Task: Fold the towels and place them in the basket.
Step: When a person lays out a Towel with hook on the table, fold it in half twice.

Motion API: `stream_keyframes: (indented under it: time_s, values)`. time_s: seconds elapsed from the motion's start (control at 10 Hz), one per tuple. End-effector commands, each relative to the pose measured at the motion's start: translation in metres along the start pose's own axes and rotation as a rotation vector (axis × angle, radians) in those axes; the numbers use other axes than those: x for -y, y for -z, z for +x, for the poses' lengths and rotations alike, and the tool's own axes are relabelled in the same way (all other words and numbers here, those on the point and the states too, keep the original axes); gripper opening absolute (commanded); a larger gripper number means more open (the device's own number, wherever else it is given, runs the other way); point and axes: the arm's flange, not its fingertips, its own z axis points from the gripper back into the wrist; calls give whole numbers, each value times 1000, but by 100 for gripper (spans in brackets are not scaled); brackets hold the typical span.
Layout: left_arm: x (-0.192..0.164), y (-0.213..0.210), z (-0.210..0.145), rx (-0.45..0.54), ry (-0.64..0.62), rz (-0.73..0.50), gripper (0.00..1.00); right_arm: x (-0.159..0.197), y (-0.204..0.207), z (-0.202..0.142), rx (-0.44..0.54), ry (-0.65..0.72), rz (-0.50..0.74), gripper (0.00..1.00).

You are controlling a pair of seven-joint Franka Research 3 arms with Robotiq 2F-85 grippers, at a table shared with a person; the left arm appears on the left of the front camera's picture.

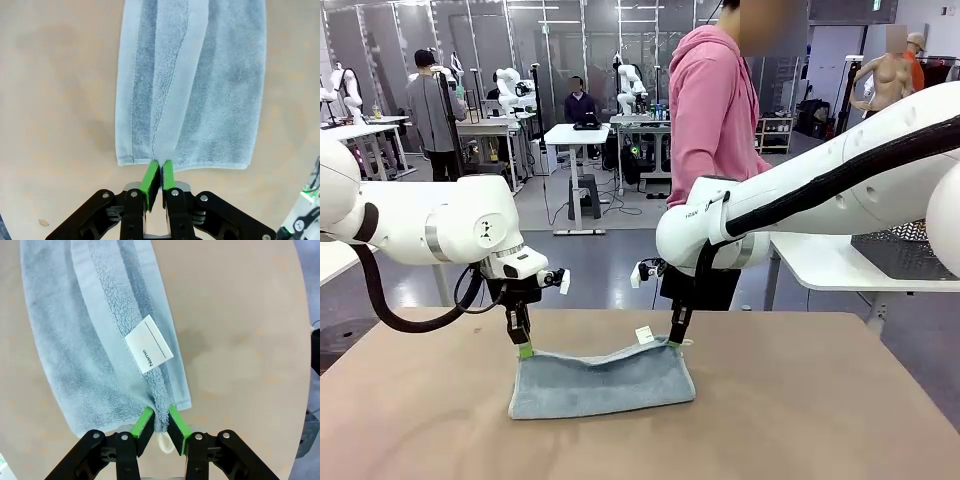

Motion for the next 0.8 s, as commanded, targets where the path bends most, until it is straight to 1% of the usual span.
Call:
stream_keyframes:
  time_s: [0.0, 0.1, 0.2, 0.3, 0.4, 0.5, 0.6, 0.7]
  values:
    - [-9, -1, 8, -3, -51, 17, 13, 6, 3, 10, 18, 46, -61, 36]
    - [-10, 0, 7, 3, -81, 24, 48, 6, 4, 12, 13, 50, -82, 57]
    - [-11, -1, 4, 6, -84, 35, 63, 8, 4, 11, -1, 56, -95, 76]
    - [-10, -3, 1, 12, -94, 44, 96, 9, 3, 11, 12, 81, -105, 97]
    - [-9, -4, -1, 5, -105, 54, 100, 8, 1, 12, 5, 101, -134, 100]
    - [-5, -7, -4, 9, -106, 59, 100, 6, -3, 11, -5, 98, -145, 100]
    - [2, -12, -4, 24, -89, 62, 100, 3, -11, 9, 12, 107, -145, 100]
    - [9, -17, -6, 35, -94, 65, 97, -2, -17, 6, 27, 127, -138, 100]
